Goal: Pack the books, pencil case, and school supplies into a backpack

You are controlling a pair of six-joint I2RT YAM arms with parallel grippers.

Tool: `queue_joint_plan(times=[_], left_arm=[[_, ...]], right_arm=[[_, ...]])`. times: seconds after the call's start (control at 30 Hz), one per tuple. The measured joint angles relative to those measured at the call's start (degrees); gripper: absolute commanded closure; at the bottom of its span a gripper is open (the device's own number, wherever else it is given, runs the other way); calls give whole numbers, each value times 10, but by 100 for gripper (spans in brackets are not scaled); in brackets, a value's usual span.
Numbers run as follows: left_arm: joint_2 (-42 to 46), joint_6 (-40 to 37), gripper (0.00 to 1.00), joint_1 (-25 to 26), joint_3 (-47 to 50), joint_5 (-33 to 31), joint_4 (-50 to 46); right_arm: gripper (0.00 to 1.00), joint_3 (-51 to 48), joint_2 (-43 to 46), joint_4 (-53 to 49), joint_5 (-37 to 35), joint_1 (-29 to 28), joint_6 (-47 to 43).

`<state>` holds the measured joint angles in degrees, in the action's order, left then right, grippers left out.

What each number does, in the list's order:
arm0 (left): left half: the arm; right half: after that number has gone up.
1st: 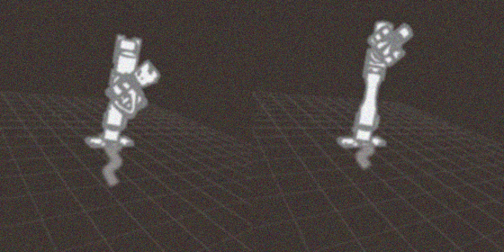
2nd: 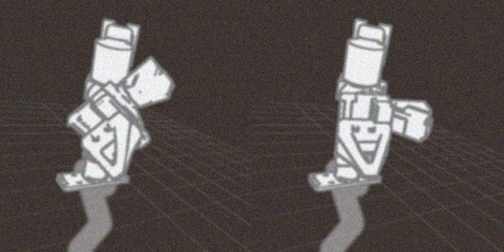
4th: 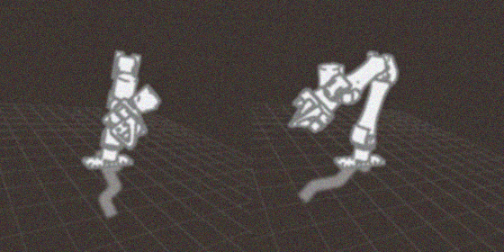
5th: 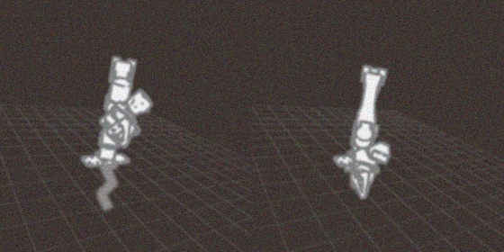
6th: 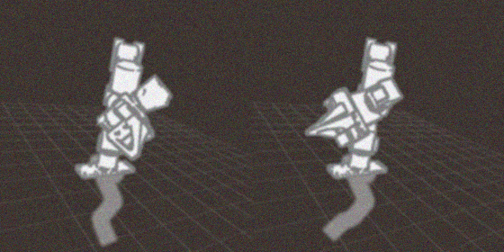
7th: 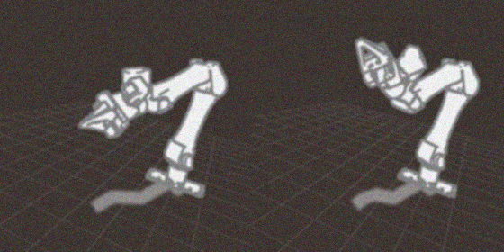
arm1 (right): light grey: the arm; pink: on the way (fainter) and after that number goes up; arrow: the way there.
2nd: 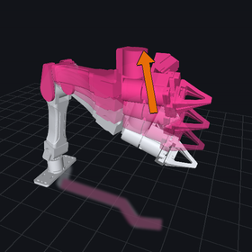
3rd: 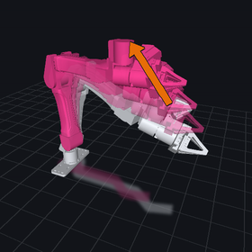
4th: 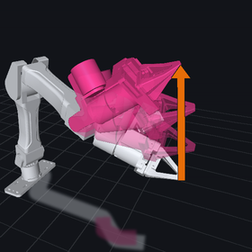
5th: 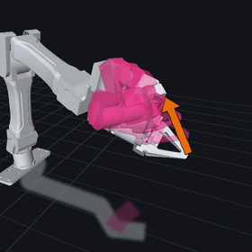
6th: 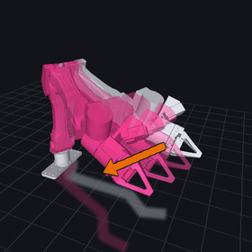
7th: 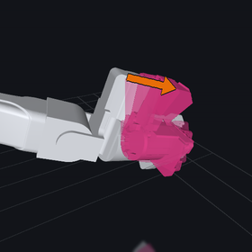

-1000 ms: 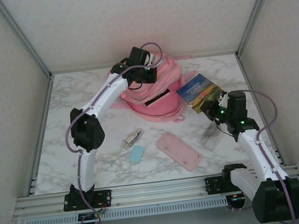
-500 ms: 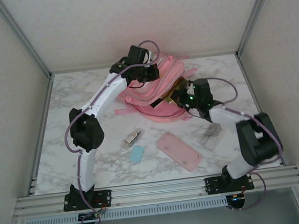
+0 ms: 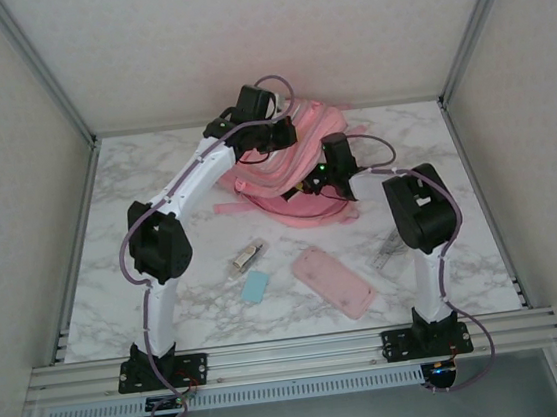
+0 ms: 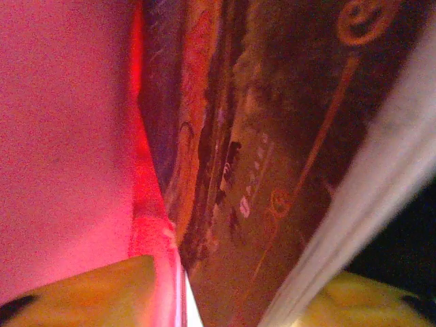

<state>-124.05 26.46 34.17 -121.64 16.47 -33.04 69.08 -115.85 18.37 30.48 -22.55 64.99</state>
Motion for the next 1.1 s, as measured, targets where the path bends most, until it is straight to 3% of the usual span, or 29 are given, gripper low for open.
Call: queue_joint_plan(times=[0.17, 0.4, 0.47, 0.53, 0.57, 0.77, 0.97, 1.1], left_arm=[[1, 9, 100, -2, 7, 2, 14], [9, 15, 100, -3, 35, 6, 37], [11, 17, 73, -4, 45, 8, 46], [16, 23, 37, -5, 64, 13, 61], [22, 25, 31, -6, 77, 15, 69], [132, 64, 16, -38, 277, 9, 163], [255, 131, 16, -111, 506, -23, 282], [269, 165, 17, -152, 600, -41, 345]], right_arm=[[11, 13, 83, -186, -76, 2, -88], [10, 15, 218, -421, -202, 16, -233], [10, 3, 256, -463, -220, 18, -266], [11, -19, 305, -505, -231, 16, -297], [11, -26, 322, -521, -234, 15, -306], [13, -64, 405, -567, -243, -20, -326], [14, -89, 401, -523, -245, -107, -294], [16, -90, 364, -473, -257, -165, -271]])
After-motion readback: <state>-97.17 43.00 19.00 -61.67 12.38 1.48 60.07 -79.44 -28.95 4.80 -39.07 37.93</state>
